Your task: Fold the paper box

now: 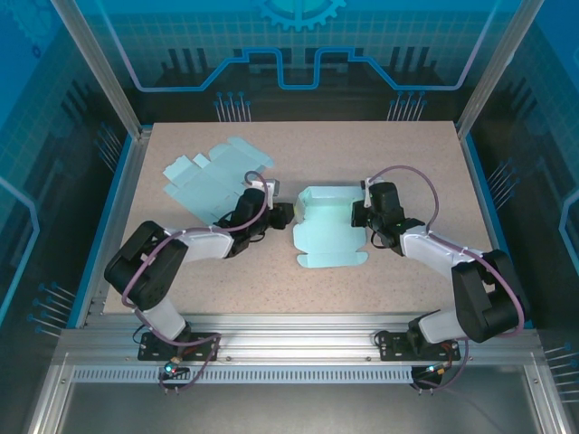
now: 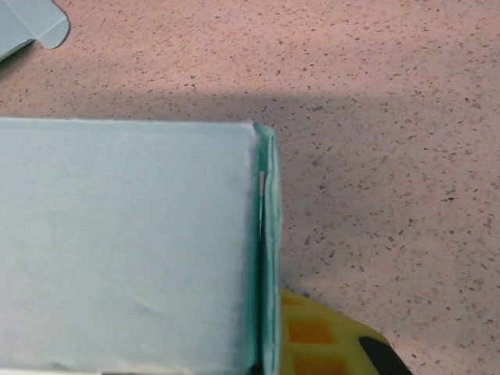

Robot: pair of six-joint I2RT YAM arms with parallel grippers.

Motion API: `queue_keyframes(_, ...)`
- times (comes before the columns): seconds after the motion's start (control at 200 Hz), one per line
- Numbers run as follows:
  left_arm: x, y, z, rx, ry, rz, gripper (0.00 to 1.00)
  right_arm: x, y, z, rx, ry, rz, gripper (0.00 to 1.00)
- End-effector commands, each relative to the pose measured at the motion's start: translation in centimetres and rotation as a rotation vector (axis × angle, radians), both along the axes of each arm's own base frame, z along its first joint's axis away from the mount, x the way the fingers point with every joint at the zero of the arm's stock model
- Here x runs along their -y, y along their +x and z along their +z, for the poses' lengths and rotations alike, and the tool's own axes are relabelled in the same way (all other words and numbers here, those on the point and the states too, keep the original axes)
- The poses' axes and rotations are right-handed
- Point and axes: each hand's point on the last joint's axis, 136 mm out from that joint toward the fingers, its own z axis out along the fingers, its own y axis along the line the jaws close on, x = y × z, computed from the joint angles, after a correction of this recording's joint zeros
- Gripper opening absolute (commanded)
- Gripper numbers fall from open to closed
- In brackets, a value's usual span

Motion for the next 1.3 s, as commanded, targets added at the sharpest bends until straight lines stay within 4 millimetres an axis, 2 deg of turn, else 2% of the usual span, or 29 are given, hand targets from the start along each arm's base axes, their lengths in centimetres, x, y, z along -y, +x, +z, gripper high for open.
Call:
queue_keyframes(0.0,2.0,-0.9,2.9,0.037,-0.164,-0.061,0.35,-0.7,0.3,0.3,0.009,0.028,0.02,0.0)
queue_keyframes(0.26,3.5,-1.6,3.2,0.078,-0.147,-0.138,0.37,-0.9,0.4,0.3,0.006,0.031,0.027,0.0)
queue_keyframes(0.555,3.2,-2.9,3.1,0.158,0.02,-0.23,0.38,-0.9,0.4,0.3,0.005,0.032,0.026,0.0)
queue_keyframes(0.83,4.9,-3.2,4.0,0.242,0.182,-0.375,0.39,-1.0,0.4,0.3,0.006,0.035,0.029,0.0)
queue_keyframes(1.041,5.3,-3.3,3.9,0.266,0.279,-0.45,0.4,-1.0,0.4,0.3,0.005,0.035,0.031,0.0)
queue_keyframes(1.291,5.7,-4.6,3.1,0.26,0.358,-0.587,0.42,-1.1,0.4,0.3,0.005,0.037,0.033,0.0)
